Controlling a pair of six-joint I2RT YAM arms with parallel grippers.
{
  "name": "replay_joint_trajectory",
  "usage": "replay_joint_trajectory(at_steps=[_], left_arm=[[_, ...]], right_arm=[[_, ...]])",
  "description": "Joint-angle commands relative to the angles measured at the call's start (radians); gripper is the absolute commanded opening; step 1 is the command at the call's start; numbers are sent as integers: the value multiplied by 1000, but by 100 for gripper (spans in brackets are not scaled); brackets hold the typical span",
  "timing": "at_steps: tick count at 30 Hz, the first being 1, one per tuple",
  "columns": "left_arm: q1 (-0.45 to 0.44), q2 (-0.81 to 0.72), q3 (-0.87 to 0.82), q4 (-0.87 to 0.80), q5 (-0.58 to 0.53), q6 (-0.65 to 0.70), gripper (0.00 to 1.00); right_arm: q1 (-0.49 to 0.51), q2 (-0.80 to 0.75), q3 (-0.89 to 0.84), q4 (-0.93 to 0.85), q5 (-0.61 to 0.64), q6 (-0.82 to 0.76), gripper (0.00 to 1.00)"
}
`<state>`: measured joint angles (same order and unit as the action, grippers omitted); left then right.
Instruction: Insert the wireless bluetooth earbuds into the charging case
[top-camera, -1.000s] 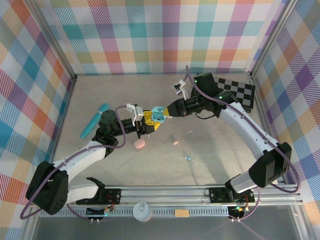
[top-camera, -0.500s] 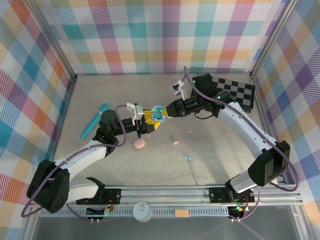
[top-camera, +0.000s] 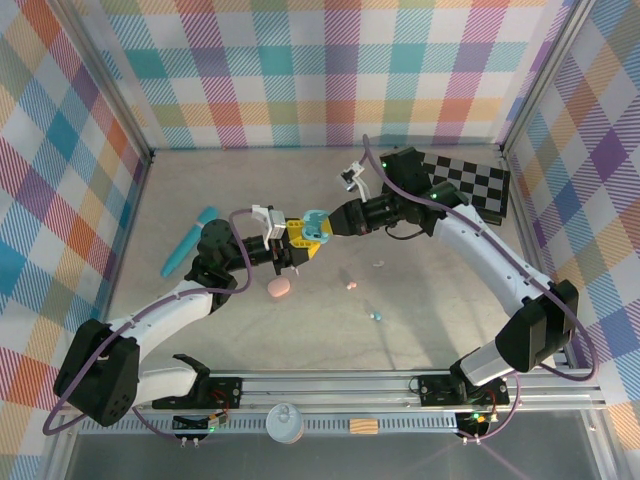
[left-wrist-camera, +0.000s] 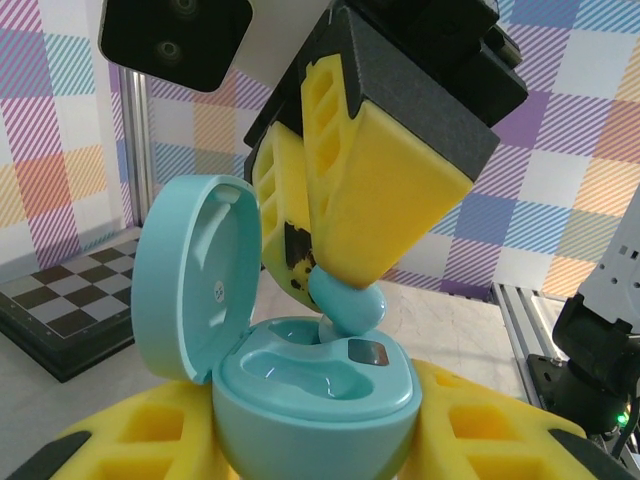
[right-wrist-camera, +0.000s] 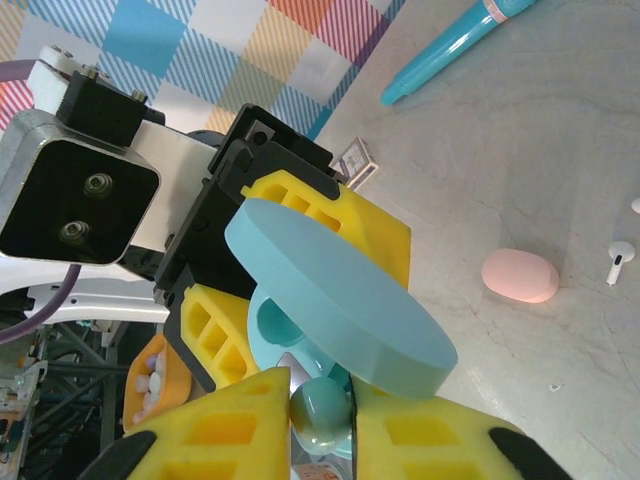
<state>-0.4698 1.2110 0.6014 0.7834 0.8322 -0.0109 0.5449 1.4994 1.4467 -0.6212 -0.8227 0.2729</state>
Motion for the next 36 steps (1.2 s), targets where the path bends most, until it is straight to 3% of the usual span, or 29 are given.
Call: replay_joint_trajectory(at_steps=[1, 12, 27, 36], left_arm=[[4, -17, 18, 63, 41, -5, 32], [3, -14, 15, 70, 45, -8, 32], [3, -14, 13, 82, 43, -14, 32], [3, -10, 9, 89, 38, -16, 32]], right_arm=[[8, 18, 20, -8, 38, -12, 23], [7, 22, 41, -30, 101, 9, 23], [8, 21, 65, -69, 140, 22, 31], [8, 15, 72, -90, 158, 22, 43]])
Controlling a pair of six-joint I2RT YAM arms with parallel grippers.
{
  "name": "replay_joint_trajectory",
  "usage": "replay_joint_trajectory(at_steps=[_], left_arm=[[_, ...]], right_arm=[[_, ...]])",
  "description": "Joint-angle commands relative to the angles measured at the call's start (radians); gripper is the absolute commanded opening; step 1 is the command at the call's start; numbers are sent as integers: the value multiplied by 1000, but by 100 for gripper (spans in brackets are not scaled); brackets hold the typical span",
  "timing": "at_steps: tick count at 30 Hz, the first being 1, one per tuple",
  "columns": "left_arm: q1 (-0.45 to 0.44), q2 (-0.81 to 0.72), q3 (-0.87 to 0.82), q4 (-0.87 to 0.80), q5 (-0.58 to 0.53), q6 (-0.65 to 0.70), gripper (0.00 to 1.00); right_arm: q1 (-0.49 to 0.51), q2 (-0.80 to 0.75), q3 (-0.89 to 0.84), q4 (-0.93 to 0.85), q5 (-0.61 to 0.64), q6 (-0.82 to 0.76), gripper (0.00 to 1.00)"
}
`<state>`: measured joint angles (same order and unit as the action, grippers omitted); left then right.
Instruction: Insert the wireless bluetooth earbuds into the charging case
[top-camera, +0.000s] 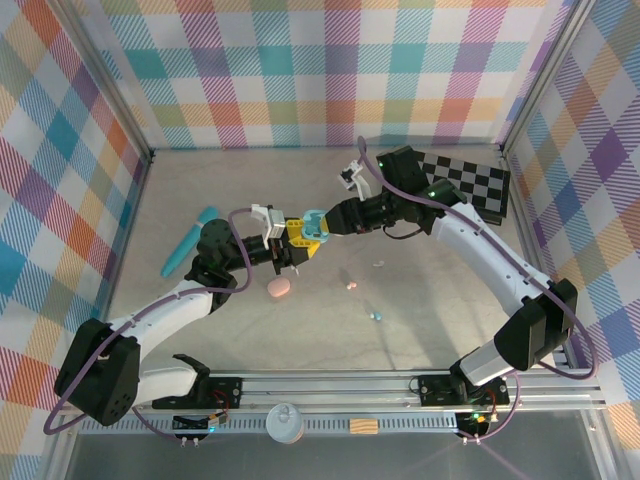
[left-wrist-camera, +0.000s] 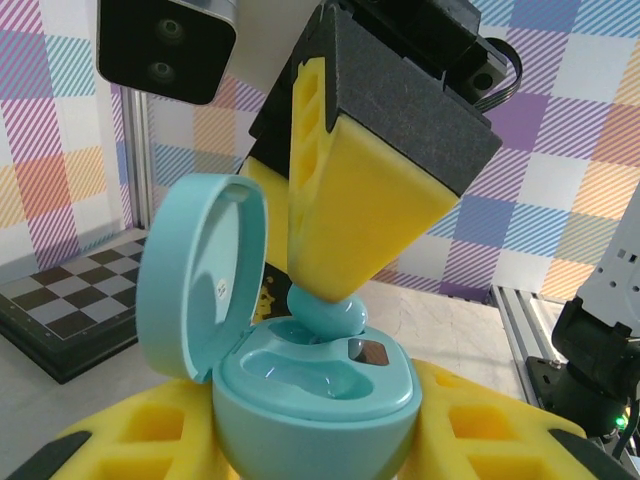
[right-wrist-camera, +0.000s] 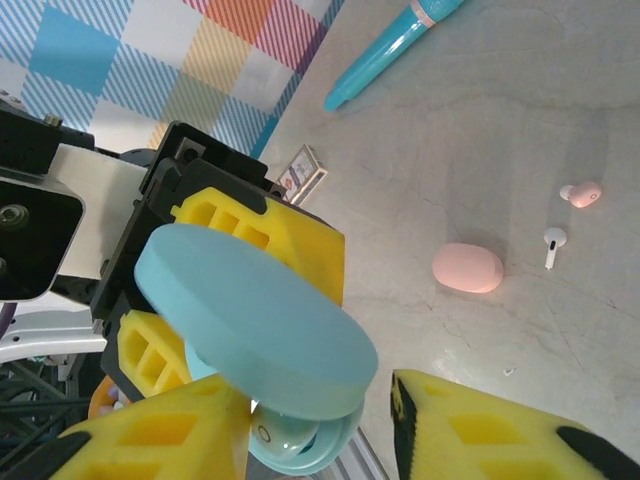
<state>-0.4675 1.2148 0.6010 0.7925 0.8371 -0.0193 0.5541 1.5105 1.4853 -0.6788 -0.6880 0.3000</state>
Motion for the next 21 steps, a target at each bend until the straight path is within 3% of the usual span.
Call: replay_joint_trajectory(at_steps=[1, 11, 21], left_arm=[[1, -12, 10, 81, 34, -6, 32], [1, -6, 13, 86, 32, -7, 32], [2, -7, 13, 89, 28, -7, 32]], right_arm=[[-1, 3, 33, -34, 24, -6, 45], [-2, -37, 5, -15, 13, -13, 63], [-3, -102, -39, 11, 57, 1, 66]])
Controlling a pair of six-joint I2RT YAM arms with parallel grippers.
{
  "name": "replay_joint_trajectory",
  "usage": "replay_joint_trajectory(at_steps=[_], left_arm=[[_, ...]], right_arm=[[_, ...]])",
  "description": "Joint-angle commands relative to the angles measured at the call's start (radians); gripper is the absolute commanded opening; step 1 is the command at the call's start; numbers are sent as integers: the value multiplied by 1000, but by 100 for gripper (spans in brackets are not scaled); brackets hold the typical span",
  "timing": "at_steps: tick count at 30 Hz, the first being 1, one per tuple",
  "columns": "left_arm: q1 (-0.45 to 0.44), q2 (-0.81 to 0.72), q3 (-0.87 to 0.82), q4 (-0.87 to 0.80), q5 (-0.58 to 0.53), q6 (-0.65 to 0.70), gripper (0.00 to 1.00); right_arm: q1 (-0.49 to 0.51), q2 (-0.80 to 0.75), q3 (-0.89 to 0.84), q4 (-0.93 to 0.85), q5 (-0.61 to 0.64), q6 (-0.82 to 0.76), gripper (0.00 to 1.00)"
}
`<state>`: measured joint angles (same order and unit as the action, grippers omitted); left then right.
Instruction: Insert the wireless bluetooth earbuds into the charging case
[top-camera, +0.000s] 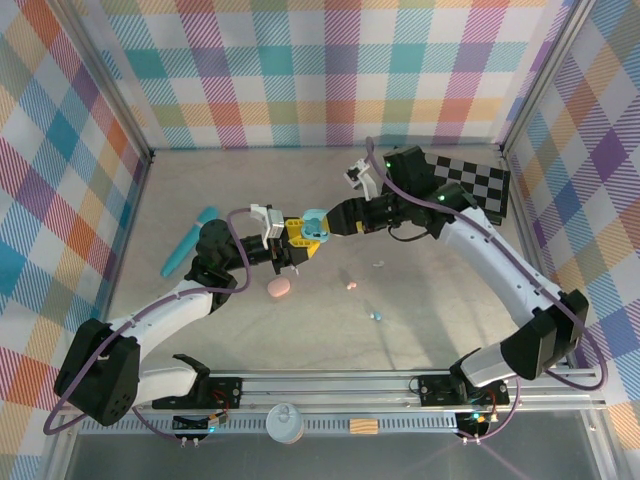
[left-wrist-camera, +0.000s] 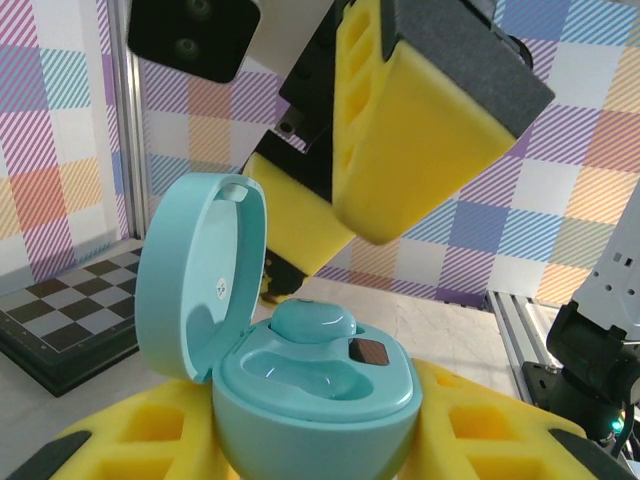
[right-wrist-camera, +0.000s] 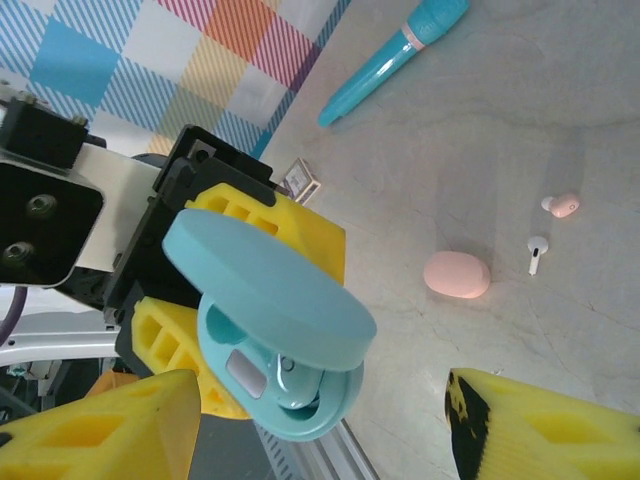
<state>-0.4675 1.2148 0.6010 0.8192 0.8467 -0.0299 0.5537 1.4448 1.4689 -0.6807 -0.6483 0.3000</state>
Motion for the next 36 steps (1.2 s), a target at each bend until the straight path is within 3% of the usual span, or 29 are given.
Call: replay_joint_trajectory(at_steps=[1, 10, 14, 19, 28, 36], left_arm=[[1, -7, 13, 63, 17, 5, 32], [16, -3, 0, 86, -15, 12, 32], [27, 2, -1, 103, -22, 10, 32], [38, -15, -1, 97, -26, 10, 32], [40, -47, -9, 79, -30, 19, 32], [43, -31, -15, 139, -34, -17, 32]], right_arm=[[-3, -46, -33, 16, 25, -1, 66], [-38, -259, -270, 65, 153, 10, 68], [-43, -336, -369, -30, 251, 18, 69], [-46, -393, -502, -72, 306, 151, 68], [-49, -433, -783, 20, 203, 452, 67], [1, -384, -961, 285, 100, 645, 65]])
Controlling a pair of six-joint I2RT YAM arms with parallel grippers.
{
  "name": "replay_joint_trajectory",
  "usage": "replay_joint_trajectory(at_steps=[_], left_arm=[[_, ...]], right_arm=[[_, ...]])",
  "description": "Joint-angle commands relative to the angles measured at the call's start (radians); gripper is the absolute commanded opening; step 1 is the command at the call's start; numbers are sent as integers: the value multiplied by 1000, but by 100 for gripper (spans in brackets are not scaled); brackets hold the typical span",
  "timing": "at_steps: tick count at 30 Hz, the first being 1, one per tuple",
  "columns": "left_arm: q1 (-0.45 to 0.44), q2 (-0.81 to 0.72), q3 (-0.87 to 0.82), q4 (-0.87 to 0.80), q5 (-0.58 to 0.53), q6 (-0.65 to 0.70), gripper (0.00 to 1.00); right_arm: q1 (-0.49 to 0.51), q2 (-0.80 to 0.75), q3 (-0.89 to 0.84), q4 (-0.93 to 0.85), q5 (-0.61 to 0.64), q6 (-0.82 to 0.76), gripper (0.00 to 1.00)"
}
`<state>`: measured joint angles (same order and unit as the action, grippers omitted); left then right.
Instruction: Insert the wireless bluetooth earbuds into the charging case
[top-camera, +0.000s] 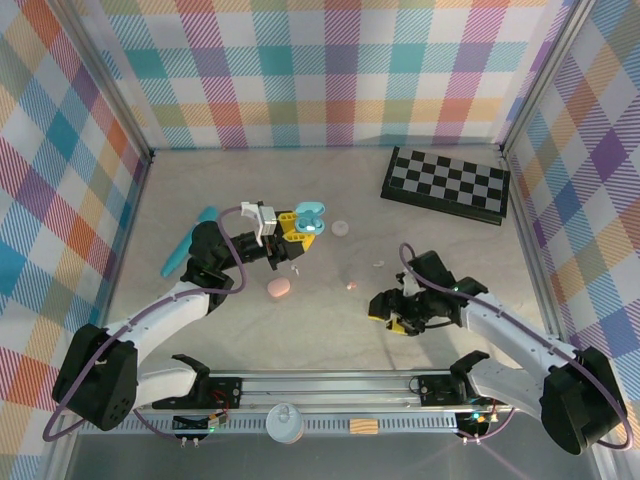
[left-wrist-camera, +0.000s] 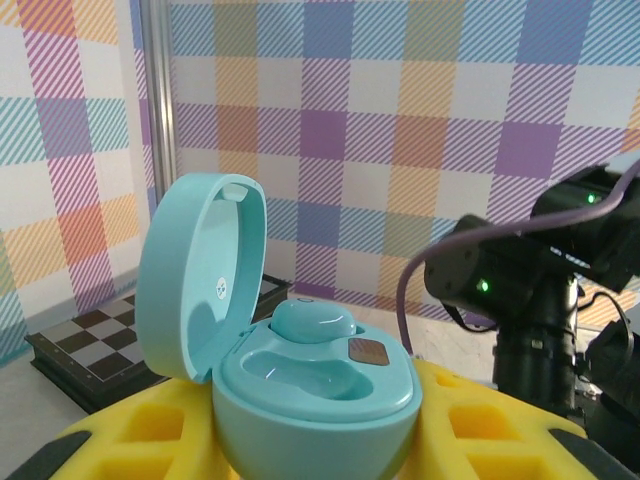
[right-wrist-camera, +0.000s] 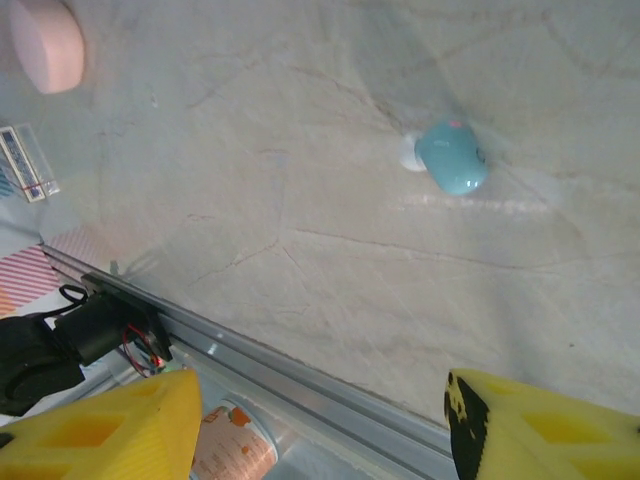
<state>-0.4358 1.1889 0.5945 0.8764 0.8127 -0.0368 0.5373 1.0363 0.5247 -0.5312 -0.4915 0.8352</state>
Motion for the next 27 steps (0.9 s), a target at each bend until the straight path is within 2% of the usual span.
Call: replay_joint_trajectory(at_steps=[1, 5, 18, 27], left_arm=[[11, -6, -10, 82, 0, -9, 32], [14, -6, -14, 85, -2, -12, 32], [20, -9, -10, 72, 0, -4, 32], [23, -20, -9, 46, 1, 9, 32]], right_arm=[[27, 41, -21, 151, -52, 122, 65], [50, 102, -38, 209, -46, 148, 64], [52, 248, -22, 269, 106, 152, 62], [11, 338, 37, 273, 125, 86, 62]])
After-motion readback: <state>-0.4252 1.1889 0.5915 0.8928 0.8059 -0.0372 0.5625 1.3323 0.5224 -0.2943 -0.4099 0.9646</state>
